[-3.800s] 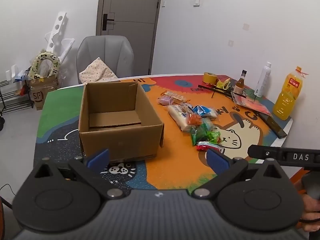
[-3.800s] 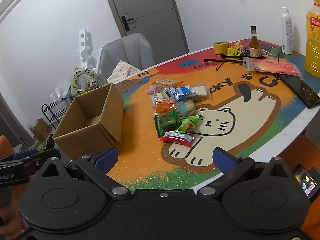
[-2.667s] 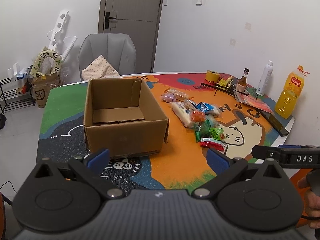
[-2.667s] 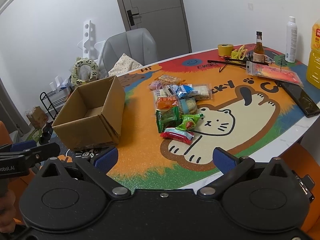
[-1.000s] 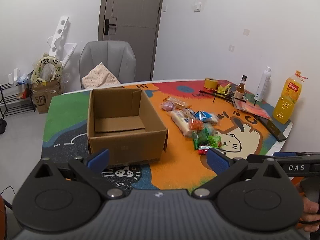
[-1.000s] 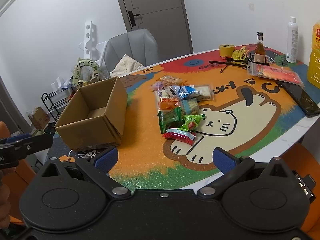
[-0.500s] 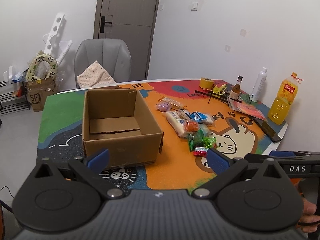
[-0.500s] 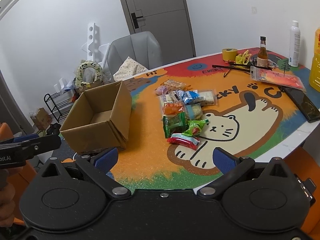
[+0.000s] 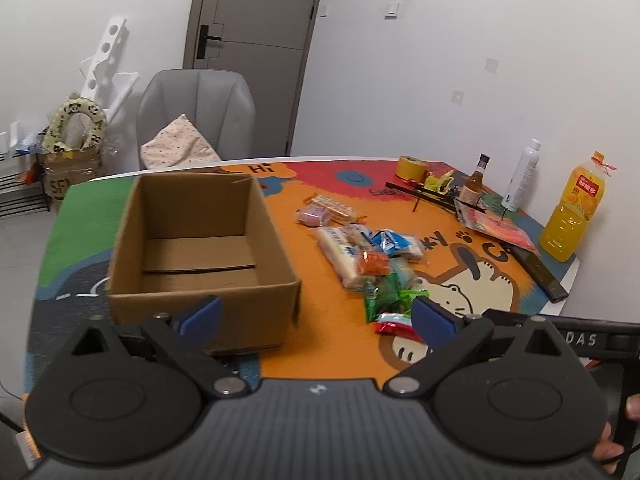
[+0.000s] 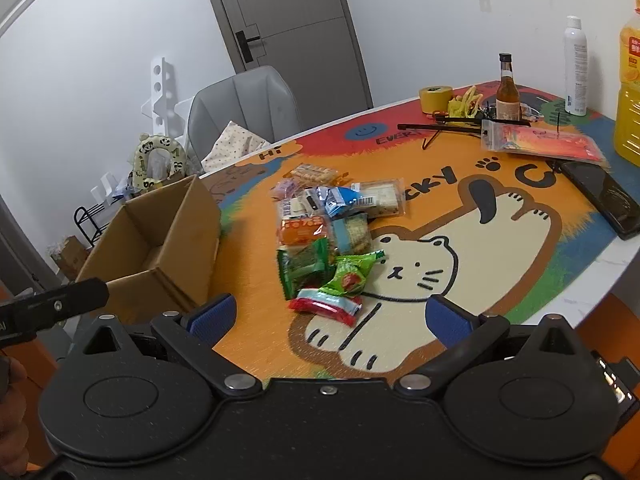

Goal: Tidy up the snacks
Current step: 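Reach the left and right grippers down onto the green snack packets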

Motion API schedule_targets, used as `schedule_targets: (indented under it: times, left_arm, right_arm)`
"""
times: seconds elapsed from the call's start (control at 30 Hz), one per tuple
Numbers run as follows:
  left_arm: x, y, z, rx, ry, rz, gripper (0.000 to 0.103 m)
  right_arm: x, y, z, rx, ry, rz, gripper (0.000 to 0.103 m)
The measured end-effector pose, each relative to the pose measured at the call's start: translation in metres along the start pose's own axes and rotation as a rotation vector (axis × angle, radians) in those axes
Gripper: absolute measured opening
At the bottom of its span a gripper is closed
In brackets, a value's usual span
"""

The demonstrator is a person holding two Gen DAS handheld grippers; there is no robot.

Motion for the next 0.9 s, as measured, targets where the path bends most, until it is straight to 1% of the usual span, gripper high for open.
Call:
schedule_targets:
  times: [0.13,0.17,0.23,0.3,0.33,0.37,0.4,0.43,0.5,0.6,0.73,0.87,0.9]
  left_arm:
    - [0.011,-0.02,-0.003,0.005,-0.022,0.015,0.1]
    - [0.014,-0.026,-0.004,0.001,-0.027,0.021,0.097]
    - [0.019,-0.037,-0.004,-0.003,-0.034,0.028,0.095]
    - [0.022,-0.045,-0.004,0.004,-0.035,0.035,0.091]
    - [0.024,-0.051,-0.004,0.004,-0.038,0.038,0.091]
    - [0.026,-0.056,-0.004,-0.001,-0.039,0.042,0.088]
    - [0.027,-0.062,-0.004,-0.015,-0.032,0.055,0.085]
    - [0.027,-0.068,-0.004,-0.03,-0.019,0.074,0.084]
    - [0.029,-0.078,-0.004,-0.049,-0.009,0.087,0.077]
    - [0.035,-0.091,-0.003,-0.063,-0.028,0.082,0.068]
    - [0.035,-0.108,-0.004,-0.092,-0.018,0.109,0.064]
    - [0.04,-0.122,-0.005,-0.095,-0.036,0.104,0.063]
    - [0.041,-0.125,-0.006,-0.102,-0.032,0.107,0.062]
  right_arm:
    - [0.01,-0.013,-0.002,0.023,0.02,0.0,0.103]
    - [0.013,-0.016,-0.002,0.023,0.017,-0.01,0.103]
    - [0.017,-0.022,-0.003,0.024,0.013,-0.024,0.1]
    - [0.02,-0.026,-0.004,0.028,0.015,-0.038,0.094]
    - [0.022,-0.03,-0.004,0.031,0.013,-0.047,0.092]
    - [0.023,-0.034,-0.004,0.028,0.008,-0.051,0.089]
    - [0.025,-0.038,-0.004,0.023,-0.001,-0.059,0.082]
    - [0.027,-0.042,-0.005,0.016,-0.016,-0.07,0.079]
    - [0.031,-0.051,-0.004,0.002,-0.05,-0.095,0.063]
    - [0.034,-0.063,-0.005,-0.019,-0.081,-0.122,0.054]
    - [0.033,-0.076,-0.004,-0.03,-0.08,-0.122,0.053]
    - [0.033,-0.088,-0.005,-0.039,-0.073,-0.123,0.052]
    - [0.034,-0.091,-0.005,-0.043,-0.071,-0.121,0.05]
Point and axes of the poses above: each gripper's, at about its wrist camera, not at the fingertips, and y roughly against the way its jaws point, x to its right, z to its underside, the point moved 1 cm from there along -y, roughly the way its jaws point, and after that the axes turned 2 degrees about -x, right-handed, at the moved point
